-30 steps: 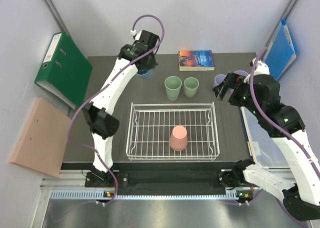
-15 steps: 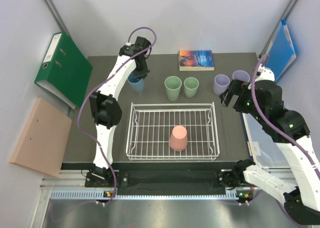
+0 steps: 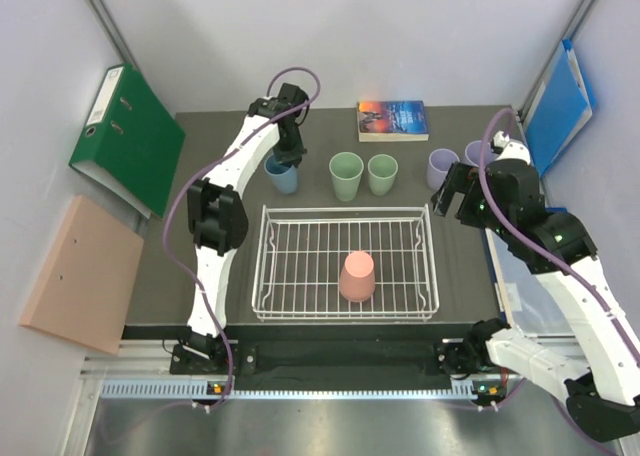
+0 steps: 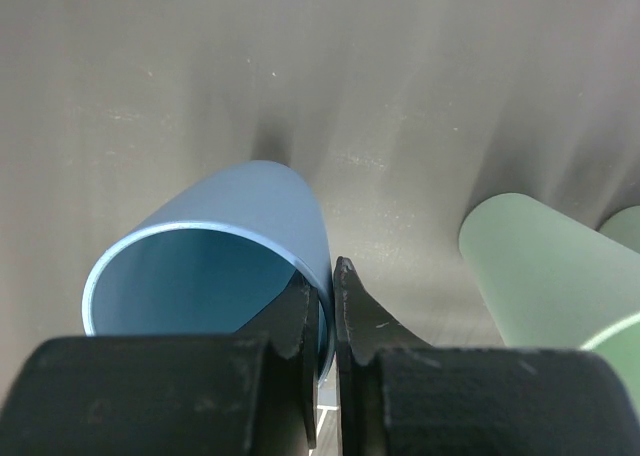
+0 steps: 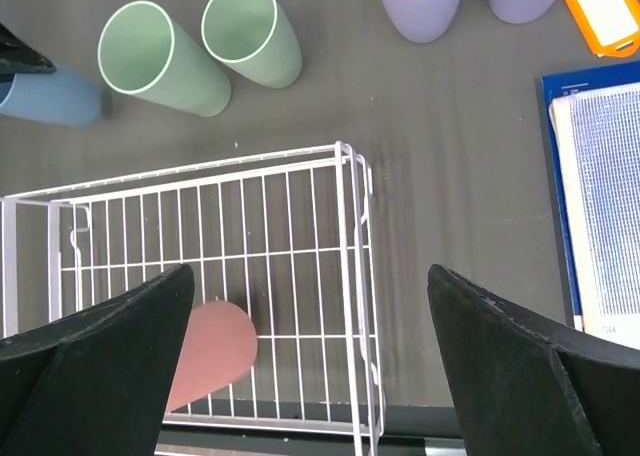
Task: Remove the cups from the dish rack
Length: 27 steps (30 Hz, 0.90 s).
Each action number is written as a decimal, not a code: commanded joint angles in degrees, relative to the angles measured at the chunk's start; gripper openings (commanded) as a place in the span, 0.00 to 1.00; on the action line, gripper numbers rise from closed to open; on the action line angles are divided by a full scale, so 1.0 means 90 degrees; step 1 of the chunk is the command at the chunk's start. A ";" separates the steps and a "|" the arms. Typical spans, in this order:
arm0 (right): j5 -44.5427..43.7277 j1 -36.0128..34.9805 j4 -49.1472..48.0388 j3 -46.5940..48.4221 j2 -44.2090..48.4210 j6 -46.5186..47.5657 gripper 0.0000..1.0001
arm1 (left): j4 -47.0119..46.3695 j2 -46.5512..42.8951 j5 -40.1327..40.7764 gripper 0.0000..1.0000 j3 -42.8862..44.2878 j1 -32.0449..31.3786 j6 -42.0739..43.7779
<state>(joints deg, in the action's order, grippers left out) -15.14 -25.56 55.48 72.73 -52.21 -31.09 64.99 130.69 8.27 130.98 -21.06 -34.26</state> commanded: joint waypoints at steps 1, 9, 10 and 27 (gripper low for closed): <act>0.0090 0.0037 -0.0315 -0.0093 0.0000 -0.0051 0.98 | -0.0395 -0.0049 -0.0099 0.00 -0.0246 -0.0043 0.0028; 0.0178 0.0037 -0.0510 -0.0327 0.0088 -0.0041 0.98 | -0.0542 0.0039 -0.0050 0.00 -0.0373 -0.0160 0.0037; 0.0168 0.0037 -0.0520 -0.0356 0.0097 -0.0051 0.98 | -0.0551 0.0049 -0.0040 0.00 -0.0373 -0.0160 0.0037; 0.0149 0.0037 -0.0589 -0.0727 0.0234 -0.0022 0.99 | -0.0610 0.0156 0.0740 0.00 -0.0558 -0.0521 -0.0031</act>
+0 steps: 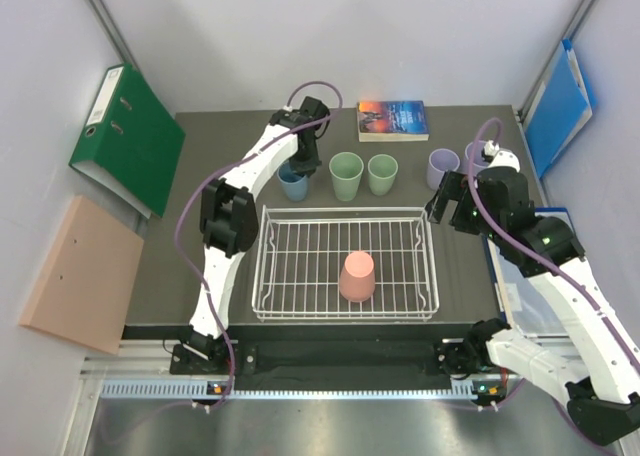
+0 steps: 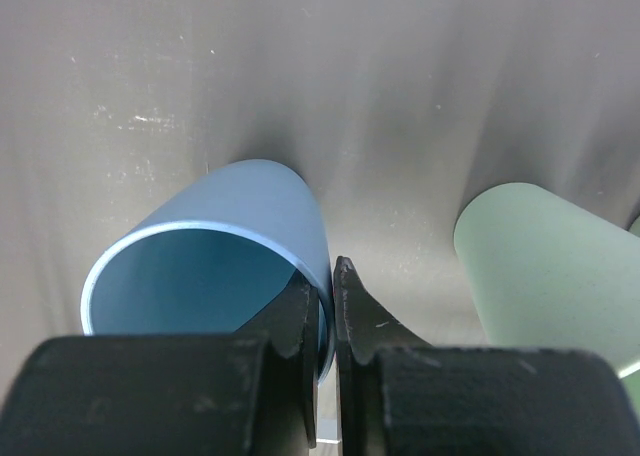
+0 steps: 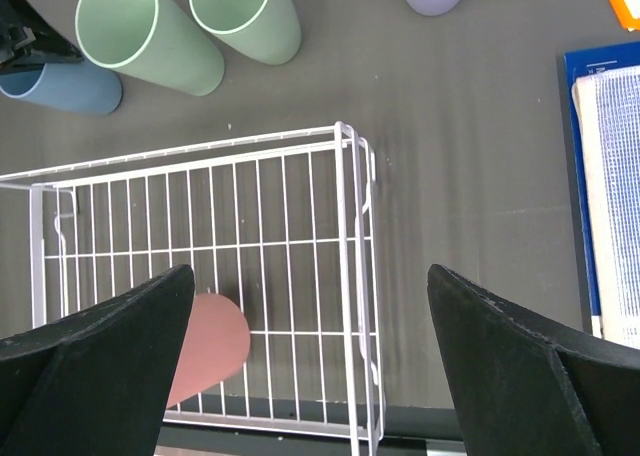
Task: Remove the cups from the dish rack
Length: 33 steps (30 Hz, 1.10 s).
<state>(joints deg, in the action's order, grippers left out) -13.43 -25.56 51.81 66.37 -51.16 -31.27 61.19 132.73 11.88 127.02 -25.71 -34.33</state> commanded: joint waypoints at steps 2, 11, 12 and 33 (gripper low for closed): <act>-0.0012 0.0037 -0.0200 -0.0050 0.0118 -0.0003 0.99 | -0.0216 -0.0099 0.0379 0.00 -0.0158 -0.0004 -0.0043; -0.0002 0.0038 -0.0278 -0.0060 0.0118 0.0124 0.99 | -0.0461 -0.0577 0.0838 0.47 -0.0441 -0.0014 -0.0160; 0.0018 0.0047 -0.0298 -0.0070 0.0127 0.0124 0.99 | -0.0470 -0.0626 0.0877 0.49 -0.0471 -0.0014 -0.0180; 0.0857 -0.0157 -0.0522 -0.0860 0.0478 0.0993 1.00 | -0.1525 -0.4550 0.2449 0.99 -0.2695 -0.1934 -0.0794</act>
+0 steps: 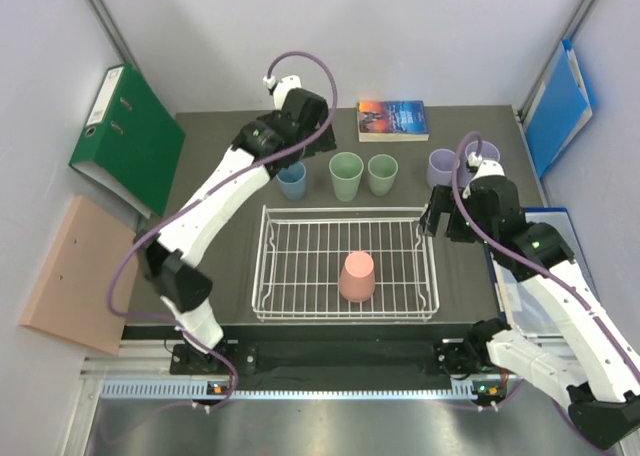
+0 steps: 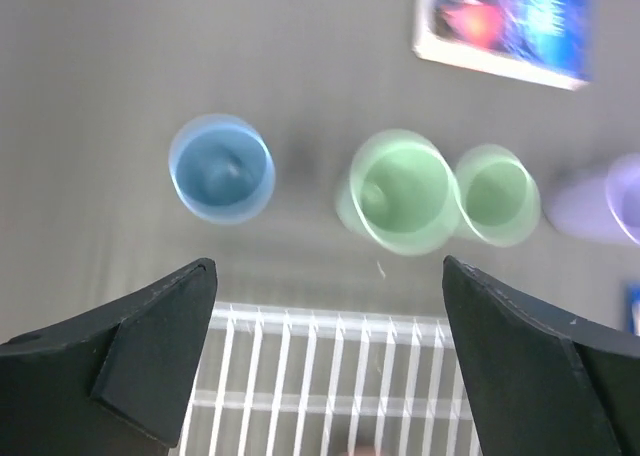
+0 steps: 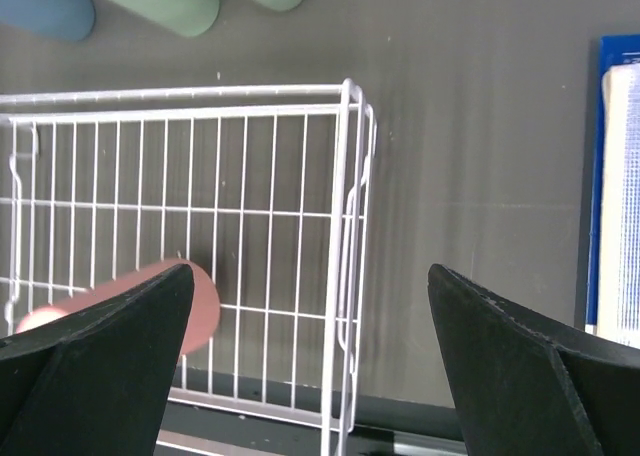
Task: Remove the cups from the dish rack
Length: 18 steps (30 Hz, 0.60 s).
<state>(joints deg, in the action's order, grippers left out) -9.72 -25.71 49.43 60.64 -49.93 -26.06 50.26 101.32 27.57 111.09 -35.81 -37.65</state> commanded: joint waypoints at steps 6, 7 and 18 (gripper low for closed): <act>-0.0052 -0.1622 -0.0355 -0.0313 0.0305 0.0075 1.00 | 0.0351 -0.2671 0.2403 0.99 -0.2420 -0.2696 -0.1713; -0.0256 -0.2321 -0.0384 -0.0264 0.0236 -0.0042 1.00 | 0.0556 -0.2761 0.2579 0.99 -0.2499 -0.2913 -0.2266; -0.1558 -0.4360 -0.0784 0.0157 -0.1287 -0.0551 1.00 | 0.3193 -0.3415 0.3352 0.99 -0.2909 -0.4389 -0.5259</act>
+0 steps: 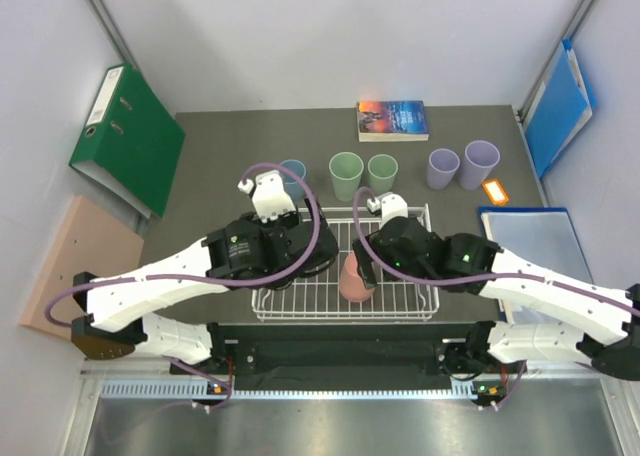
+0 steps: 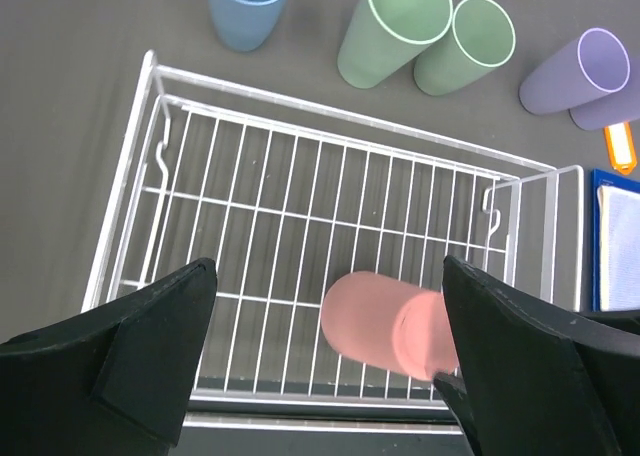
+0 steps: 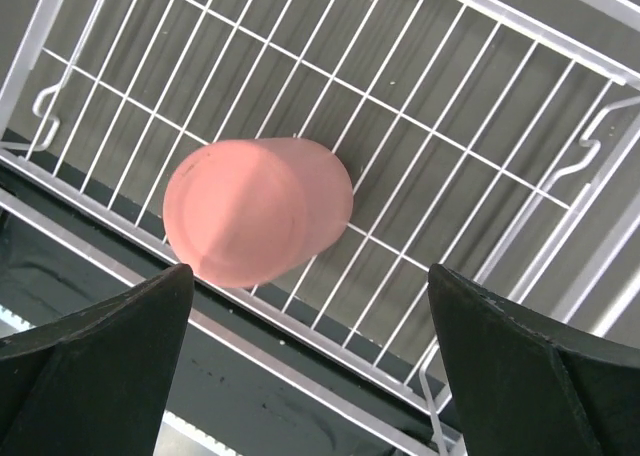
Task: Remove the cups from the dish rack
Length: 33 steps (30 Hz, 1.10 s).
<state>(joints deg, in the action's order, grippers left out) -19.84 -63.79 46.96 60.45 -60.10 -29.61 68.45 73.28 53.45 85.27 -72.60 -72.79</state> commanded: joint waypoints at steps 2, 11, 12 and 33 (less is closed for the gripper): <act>-0.0307 -0.0149 -0.0667 0.0159 -0.0314 -0.0109 1.00 | 0.1340 -0.0339 0.0468 0.99 -0.0129 -0.0400 -0.1657; 0.0006 -0.0188 -0.1135 0.0149 -0.0841 -0.0070 1.00 | 0.0979 -0.0359 0.0428 0.99 -0.0335 -0.0439 -0.1385; 0.0036 -0.0188 -0.1155 0.0168 -0.0900 -0.0051 1.00 | 0.0940 -0.0291 0.0438 0.99 -0.0305 -0.0430 -0.1346; 0.0280 -0.0207 -0.1048 -0.0261 -0.1233 -0.0353 0.33 | 0.0305 -0.0144 0.0467 0.99 -0.0451 -0.0439 -0.0779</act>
<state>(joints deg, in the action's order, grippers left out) -18.24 -64.75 35.55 58.04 -70.78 -31.66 73.84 72.62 55.64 81.80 -76.23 -81.21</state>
